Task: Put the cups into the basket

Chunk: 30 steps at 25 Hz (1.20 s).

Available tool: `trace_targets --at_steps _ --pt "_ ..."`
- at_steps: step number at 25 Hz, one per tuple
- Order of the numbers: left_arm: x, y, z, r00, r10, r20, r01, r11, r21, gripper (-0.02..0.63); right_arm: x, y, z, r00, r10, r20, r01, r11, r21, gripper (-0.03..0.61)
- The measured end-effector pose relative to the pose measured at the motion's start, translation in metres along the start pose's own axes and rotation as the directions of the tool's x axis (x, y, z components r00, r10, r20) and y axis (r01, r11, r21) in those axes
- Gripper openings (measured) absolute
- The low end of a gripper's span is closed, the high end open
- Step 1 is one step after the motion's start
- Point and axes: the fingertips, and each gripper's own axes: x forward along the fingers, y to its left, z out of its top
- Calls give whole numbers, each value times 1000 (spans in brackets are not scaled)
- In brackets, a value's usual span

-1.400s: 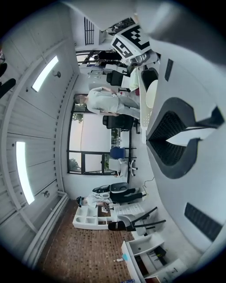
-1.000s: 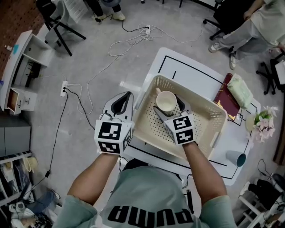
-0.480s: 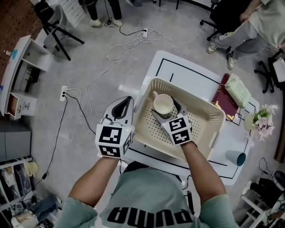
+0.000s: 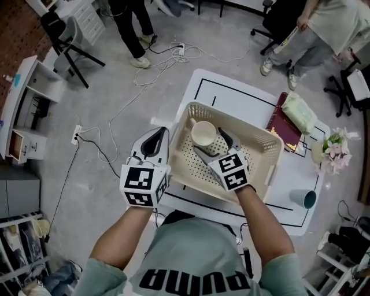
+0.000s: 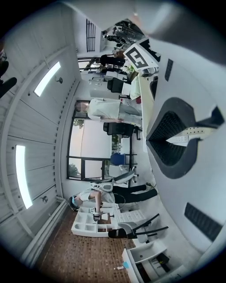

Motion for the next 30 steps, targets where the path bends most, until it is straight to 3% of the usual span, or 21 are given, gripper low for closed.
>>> trace_targets --at_steps 7,15,25,26,27,28,30 --pt "-16 -34 14 998 -50 40 49 999 12 6 -55 5 20 996 -22 90 19 999 41 394" --pt "-26 -90 15 989 -140 53 138 990 35 5 -126 -4 37 972 -108 210 90 992 91 393" --pt "-37 -177 11 960 -274 56 270 960 71 5 -207 -3 12 945 -205 255 176 975 133 383" --pt "-38 -186 10 956 -288 54 284 956 74 5 -216 -5 6 940 -228 255 198 971 137 360" --pt "-38 -195 8 952 -302 51 298 951 77 5 -226 -7 -1 934 -252 254 222 965 141 258" --pt "-38 -204 7 948 -315 47 311 947 81 5 -235 -9 -8 928 -275 251 244 959 147 109" --pt "-38 -221 4 939 -340 41 336 938 89 5 -250 -13 -23 920 -307 242 272 948 166 87"
